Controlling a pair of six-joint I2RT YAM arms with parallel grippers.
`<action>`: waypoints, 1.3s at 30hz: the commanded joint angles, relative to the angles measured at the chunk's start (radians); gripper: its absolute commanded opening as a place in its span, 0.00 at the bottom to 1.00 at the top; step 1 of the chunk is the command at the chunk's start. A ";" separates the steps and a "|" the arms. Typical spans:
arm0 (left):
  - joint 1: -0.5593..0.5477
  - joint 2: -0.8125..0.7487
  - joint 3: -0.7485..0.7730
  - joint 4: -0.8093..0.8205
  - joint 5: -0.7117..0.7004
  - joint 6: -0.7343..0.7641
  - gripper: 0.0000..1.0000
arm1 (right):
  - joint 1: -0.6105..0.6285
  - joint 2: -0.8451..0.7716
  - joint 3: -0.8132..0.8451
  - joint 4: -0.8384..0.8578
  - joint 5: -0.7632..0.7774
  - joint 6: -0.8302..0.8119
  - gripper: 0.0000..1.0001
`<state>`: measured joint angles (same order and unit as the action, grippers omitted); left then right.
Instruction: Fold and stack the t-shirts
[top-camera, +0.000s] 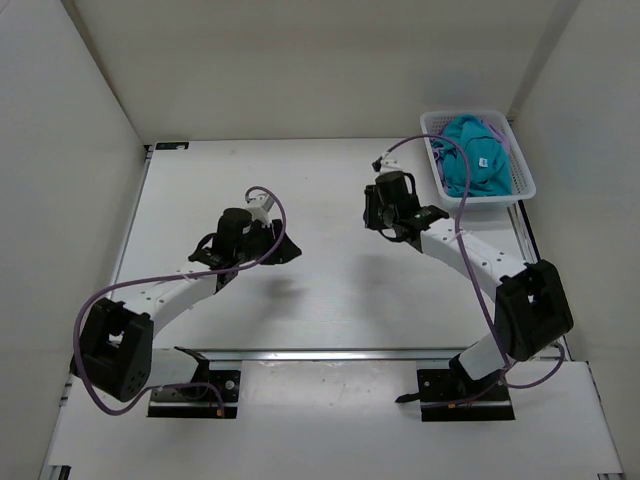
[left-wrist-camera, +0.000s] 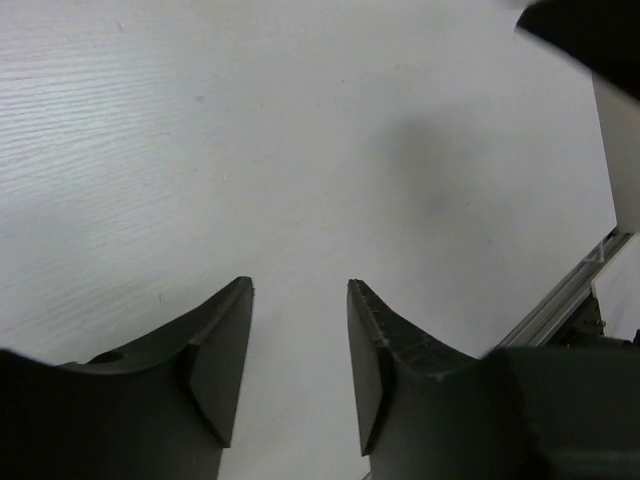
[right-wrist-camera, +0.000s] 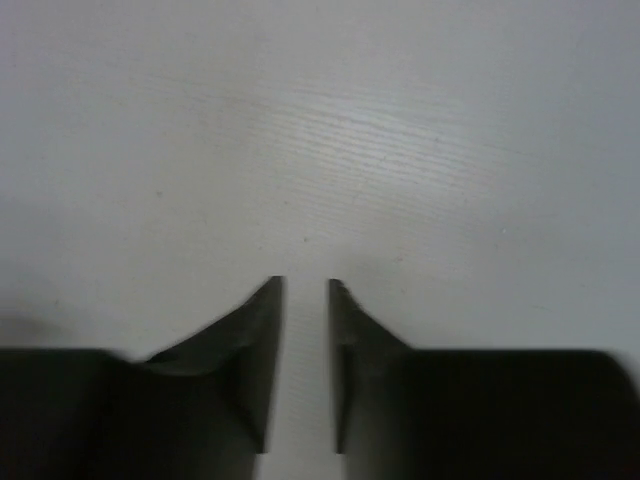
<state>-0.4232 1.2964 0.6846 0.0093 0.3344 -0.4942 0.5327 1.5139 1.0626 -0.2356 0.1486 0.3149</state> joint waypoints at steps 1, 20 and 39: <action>-0.054 -0.034 -0.008 0.058 0.014 0.023 0.52 | -0.055 0.006 0.117 0.012 -0.004 -0.001 0.13; -0.296 0.024 -0.069 0.205 -0.011 -0.001 0.42 | -0.681 0.407 0.769 -0.272 -0.004 -0.069 0.41; -0.266 0.043 -0.076 0.213 -0.031 -0.021 0.43 | -0.807 0.614 0.887 -0.283 -0.116 -0.060 0.05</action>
<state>-0.6949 1.3388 0.6155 0.2070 0.3012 -0.5121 -0.2646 2.1479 1.9156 -0.5472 0.0525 0.2371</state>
